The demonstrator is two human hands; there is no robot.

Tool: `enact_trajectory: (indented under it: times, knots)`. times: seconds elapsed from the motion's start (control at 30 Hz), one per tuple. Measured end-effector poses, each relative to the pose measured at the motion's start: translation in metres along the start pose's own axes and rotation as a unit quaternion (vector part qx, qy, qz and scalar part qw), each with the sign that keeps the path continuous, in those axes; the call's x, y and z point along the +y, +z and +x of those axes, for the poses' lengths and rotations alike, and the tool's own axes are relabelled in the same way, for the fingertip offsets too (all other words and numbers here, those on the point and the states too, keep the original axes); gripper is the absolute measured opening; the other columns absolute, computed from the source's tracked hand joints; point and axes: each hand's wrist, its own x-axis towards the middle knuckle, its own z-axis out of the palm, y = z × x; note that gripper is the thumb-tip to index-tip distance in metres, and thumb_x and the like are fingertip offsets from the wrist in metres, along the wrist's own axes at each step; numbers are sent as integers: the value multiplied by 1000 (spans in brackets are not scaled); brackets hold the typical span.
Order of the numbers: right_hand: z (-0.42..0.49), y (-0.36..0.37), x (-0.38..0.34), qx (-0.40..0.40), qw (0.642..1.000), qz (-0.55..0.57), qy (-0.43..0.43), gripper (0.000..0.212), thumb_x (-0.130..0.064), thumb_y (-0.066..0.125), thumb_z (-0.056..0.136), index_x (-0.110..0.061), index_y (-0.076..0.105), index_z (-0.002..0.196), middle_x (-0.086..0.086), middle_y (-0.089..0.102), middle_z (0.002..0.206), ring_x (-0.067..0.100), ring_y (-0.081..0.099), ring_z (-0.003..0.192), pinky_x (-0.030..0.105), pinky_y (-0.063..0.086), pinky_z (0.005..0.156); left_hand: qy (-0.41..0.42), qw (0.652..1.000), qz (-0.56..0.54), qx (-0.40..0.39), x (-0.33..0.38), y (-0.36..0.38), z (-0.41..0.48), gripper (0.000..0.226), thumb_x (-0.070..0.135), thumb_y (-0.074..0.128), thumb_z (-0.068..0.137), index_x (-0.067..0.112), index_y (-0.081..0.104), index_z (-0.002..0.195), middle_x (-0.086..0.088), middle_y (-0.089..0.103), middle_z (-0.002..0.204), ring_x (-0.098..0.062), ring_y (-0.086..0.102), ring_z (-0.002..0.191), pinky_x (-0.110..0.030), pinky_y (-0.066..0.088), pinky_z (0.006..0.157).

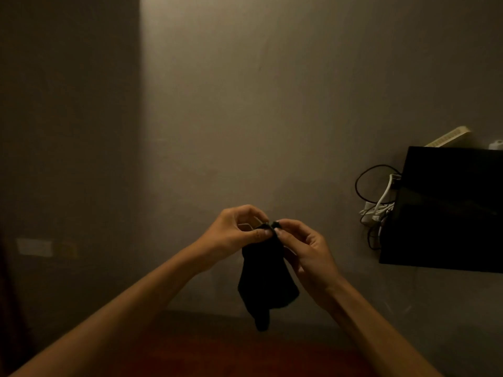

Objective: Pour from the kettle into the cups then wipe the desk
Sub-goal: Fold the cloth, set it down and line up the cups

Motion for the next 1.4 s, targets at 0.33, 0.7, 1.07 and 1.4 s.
enact_trajectory:
  times: [0.33, 0.7, 1.07, 1.4]
  knots:
    - [-8, 0, -5, 9, 996, -75, -53, 25, -22, 80, 82, -10, 75, 103, 14, 75, 104, 28, 71, 103, 39, 56, 90, 11, 998, 56, -26, 5, 5, 1, 8, 10, 80, 83, 13, 72, 85, -6, 68, 83, -16, 65, 78, -28, 51, 71]
    - [4, -9, -33, 8, 987, -113, -112, 10, -20, 64, 89, -12, 66, 96, -3, 69, 83, 8, 65, 81, 20, 53, 71, -50, 988, -66, -133, -9, -3, -13, 27, 3, 78, 83, 4, 55, 98, -23, 65, 100, -32, 65, 98, -38, 52, 86]
    - [3, -37, -47, 21, 980, -154, -126, 8, -23, 66, 91, -29, 71, 90, -3, 71, 88, 12, 66, 85, 28, 54, 71, -24, 989, -11, -148, -26, -20, -27, 36, 20, 81, 84, -5, 61, 100, -17, 62, 85, -22, 62, 81, -27, 49, 68]
    - [29, -58, -31, 39, 977, -189, -87, 13, -21, 63, 96, -30, 70, 89, -6, 73, 87, 10, 68, 87, 35, 56, 76, -75, 990, -44, -113, -44, -31, 4, 44, 33, 69, 93, 4, 41, 109, -28, 55, 103, -36, 58, 99, -50, 58, 86]
